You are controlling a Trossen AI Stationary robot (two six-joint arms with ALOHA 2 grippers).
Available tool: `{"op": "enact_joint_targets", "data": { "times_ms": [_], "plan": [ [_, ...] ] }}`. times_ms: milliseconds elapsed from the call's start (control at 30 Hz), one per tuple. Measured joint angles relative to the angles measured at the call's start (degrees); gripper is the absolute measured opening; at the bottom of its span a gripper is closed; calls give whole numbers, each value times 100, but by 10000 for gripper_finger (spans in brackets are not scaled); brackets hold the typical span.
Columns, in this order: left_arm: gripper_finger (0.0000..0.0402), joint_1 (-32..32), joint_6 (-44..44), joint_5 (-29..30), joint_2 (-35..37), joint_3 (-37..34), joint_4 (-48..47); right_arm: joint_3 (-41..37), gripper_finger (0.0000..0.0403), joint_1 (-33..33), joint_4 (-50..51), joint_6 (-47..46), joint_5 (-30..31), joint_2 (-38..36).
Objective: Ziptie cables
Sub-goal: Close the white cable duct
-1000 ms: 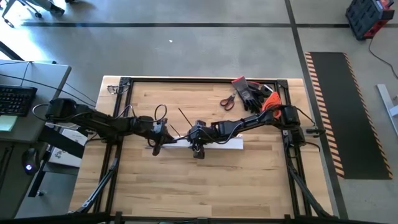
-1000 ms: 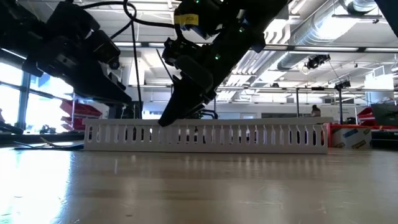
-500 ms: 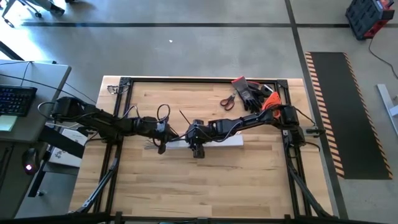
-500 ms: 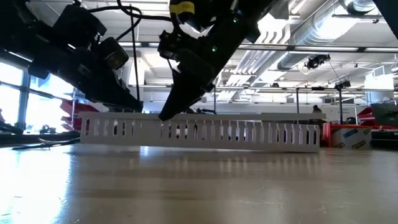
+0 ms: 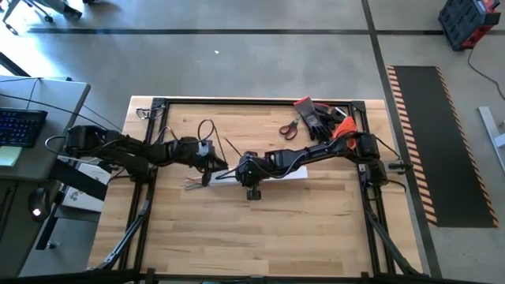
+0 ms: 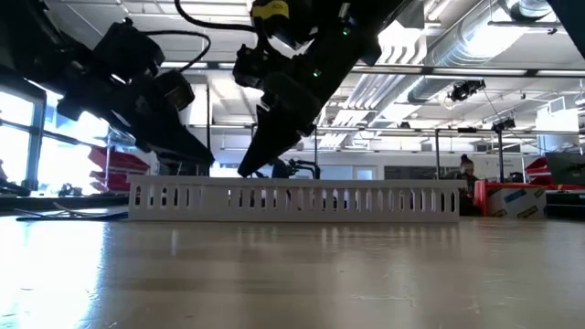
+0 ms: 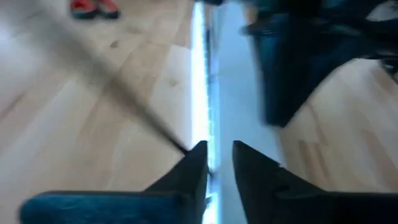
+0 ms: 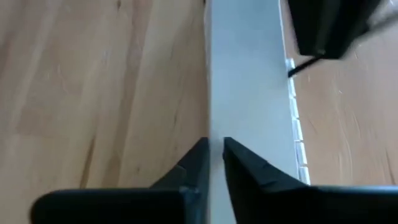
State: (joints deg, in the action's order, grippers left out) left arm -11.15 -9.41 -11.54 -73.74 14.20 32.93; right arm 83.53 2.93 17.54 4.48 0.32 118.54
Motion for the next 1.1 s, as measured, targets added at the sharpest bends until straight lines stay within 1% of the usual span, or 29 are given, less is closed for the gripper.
{"op": "enact_joint_targets", "data": {
  "times_ms": [133, 233, 333, 500, 567, 633, 700, 767, 900, 1000, 1100],
  "plan": [
    [108, -284, 50, -142, -4, 0, -138, 0, 1, 1, -89, 68, 14, 0],
    [134, -341, 113, -361, -2, 0, 41, 42, 3, 1, -50, 244, 35, 0],
    [145, -314, 212, -384, 16, 1, 82, 140, 13, 1, 244, 480, 37, -100],
    [147, -265, 254, -394, 60, 4, 63, 203, 34, -52, 804, 609, -6, -500],
    [147, -204, 254, -392, 97, 4, 75, 203, 53, -118, 1168, 609, -159, -591],
    [147, -143, 258, -391, 132, 4, 76, 203, 82, -198, 1547, 613, -354, -634],
    [147, -111, 258, -373, 148, 4, 76, 190, 118, -308, 1845, 727, -499, -640],
    [147, -103, 258, -300, 152, 4, 78, 190, 159, -422, 2149, 922, -521, -639],
    [147, -105, 221, -99, 154, 4, 87, 189, 232, -659, 2404, 1021, -560, -624],
    [147, -120, 342, 23, 154, 4, 98, 188, 267, -725, 2474, 1094, -607, -564],
    [147, -125, 400, 32, 154, 4, 159, 188, 282, -719, 2597, 1105, -763, -415]
  ]
}}
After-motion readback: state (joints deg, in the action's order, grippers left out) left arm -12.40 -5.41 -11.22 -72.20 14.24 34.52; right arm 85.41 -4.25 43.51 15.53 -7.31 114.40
